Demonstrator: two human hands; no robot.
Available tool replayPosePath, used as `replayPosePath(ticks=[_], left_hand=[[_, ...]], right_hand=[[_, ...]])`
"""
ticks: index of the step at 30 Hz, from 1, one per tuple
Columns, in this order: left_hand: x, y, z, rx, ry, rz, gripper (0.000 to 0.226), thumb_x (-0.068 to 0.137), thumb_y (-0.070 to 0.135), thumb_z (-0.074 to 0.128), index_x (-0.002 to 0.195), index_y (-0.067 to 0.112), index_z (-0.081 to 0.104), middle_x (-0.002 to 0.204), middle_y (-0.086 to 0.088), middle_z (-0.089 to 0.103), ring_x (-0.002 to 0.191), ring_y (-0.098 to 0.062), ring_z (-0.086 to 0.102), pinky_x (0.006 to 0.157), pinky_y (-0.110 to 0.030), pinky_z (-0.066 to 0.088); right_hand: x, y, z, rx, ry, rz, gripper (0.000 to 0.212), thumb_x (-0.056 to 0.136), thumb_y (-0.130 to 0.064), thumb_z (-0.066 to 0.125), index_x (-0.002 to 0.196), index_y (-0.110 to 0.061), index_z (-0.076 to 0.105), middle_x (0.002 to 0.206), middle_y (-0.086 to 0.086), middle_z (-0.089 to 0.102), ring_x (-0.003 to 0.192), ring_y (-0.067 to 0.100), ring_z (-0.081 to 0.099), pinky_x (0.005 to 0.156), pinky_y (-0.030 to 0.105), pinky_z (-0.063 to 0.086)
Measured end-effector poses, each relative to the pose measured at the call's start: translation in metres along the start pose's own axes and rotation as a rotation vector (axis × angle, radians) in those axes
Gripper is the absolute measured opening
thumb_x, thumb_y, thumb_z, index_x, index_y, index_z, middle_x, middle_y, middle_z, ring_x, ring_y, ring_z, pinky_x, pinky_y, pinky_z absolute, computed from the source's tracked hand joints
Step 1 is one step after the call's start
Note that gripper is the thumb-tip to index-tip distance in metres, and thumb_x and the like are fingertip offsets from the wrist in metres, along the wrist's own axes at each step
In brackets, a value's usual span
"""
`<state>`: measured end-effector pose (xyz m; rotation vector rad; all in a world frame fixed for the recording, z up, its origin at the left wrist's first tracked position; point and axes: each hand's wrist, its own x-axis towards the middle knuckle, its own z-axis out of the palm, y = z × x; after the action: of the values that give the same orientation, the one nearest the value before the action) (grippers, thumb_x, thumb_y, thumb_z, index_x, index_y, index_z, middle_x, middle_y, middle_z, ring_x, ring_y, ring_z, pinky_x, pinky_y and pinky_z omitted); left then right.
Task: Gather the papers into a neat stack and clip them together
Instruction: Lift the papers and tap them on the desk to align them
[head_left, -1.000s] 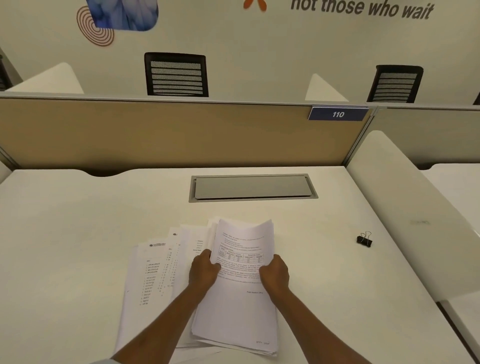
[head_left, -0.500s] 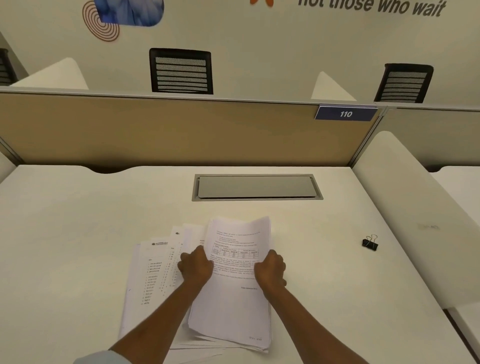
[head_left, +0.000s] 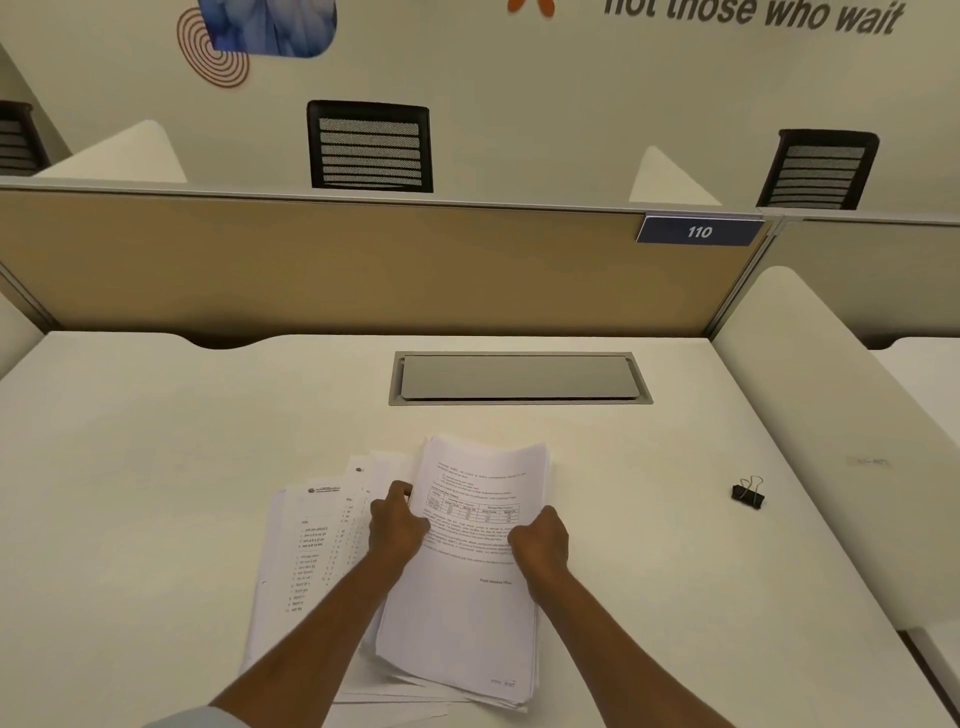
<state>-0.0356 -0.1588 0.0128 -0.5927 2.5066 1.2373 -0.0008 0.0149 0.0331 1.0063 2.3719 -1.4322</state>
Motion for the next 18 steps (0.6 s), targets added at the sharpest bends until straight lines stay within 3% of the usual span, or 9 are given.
replayPosePath(ticks=[2,4,8,11,16,18], left_hand=[[-0.003,0.002,-0.004,-0.104,-0.044,-0.013,0.056,0.076,-0.002,0.07,0.119,0.018,0.041,0.11,-0.013,0.059,0.086,-0.026,0.061,0.065,-0.033,0.055],[-0.002,0.004,-0.008,-0.186,-0.051,-0.077,0.058,0.076,-0.004,0.072,0.122,0.012,0.041,0.108,-0.008,0.054,0.089,-0.024,0.056,0.067,-0.028,0.047],[0.001,0.001,-0.014,-0.206,-0.063,-0.16,0.041,0.076,0.0,0.072,0.113,0.003,0.054,0.112,-0.014,0.062,0.091,-0.028,0.058,0.072,-0.032,0.048],[0.002,-0.005,-0.02,-0.253,-0.048,-0.165,0.035,0.077,-0.003,0.068,0.11,0.001,0.058,0.11,-0.018,0.064,0.093,-0.032,0.061,0.073,-0.034,0.05],[-0.006,-0.017,-0.025,-0.208,0.005,-0.165,0.025,0.082,-0.002,0.061,0.105,0.007,0.057,0.106,-0.013,0.063,0.091,-0.028,0.057,0.076,-0.034,0.049],[-0.009,-0.02,-0.026,0.0,0.043,-0.169,0.018,0.085,0.01,0.058,0.102,0.015,0.054,0.112,-0.012,0.061,0.101,-0.029,0.05,0.084,-0.038,0.046]], right_hand=[[-0.003,0.0,-0.003,0.073,-0.013,-0.028,0.032,0.076,0.001,0.05,0.106,-0.01,0.052,0.108,0.008,0.063,0.092,0.025,0.061,0.082,0.04,0.056],[-0.006,0.0,-0.004,0.143,-0.032,-0.083,0.04,0.075,0.008,0.049,0.109,-0.013,0.049,0.11,0.007,0.063,0.091,0.022,0.061,0.08,0.037,0.056],[-0.014,-0.001,-0.008,0.226,-0.086,-0.184,0.059,0.078,0.009,0.059,0.126,-0.018,0.038,0.11,0.002,0.059,0.088,0.012,0.058,0.07,0.027,0.054],[-0.016,-0.004,-0.005,0.238,-0.102,-0.172,0.07,0.079,0.01,0.061,0.136,-0.014,0.03,0.119,0.002,0.056,0.099,0.018,0.058,0.08,0.031,0.055],[-0.018,-0.008,0.004,0.199,-0.166,-0.149,0.033,0.077,0.011,0.055,0.1,-0.013,0.053,0.096,-0.001,0.062,0.093,0.022,0.062,0.065,0.022,0.052],[-0.018,-0.007,0.015,0.134,-0.167,-0.121,0.026,0.076,0.006,0.053,0.09,-0.015,0.053,0.097,0.001,0.063,0.088,0.02,0.062,0.076,0.036,0.056]])
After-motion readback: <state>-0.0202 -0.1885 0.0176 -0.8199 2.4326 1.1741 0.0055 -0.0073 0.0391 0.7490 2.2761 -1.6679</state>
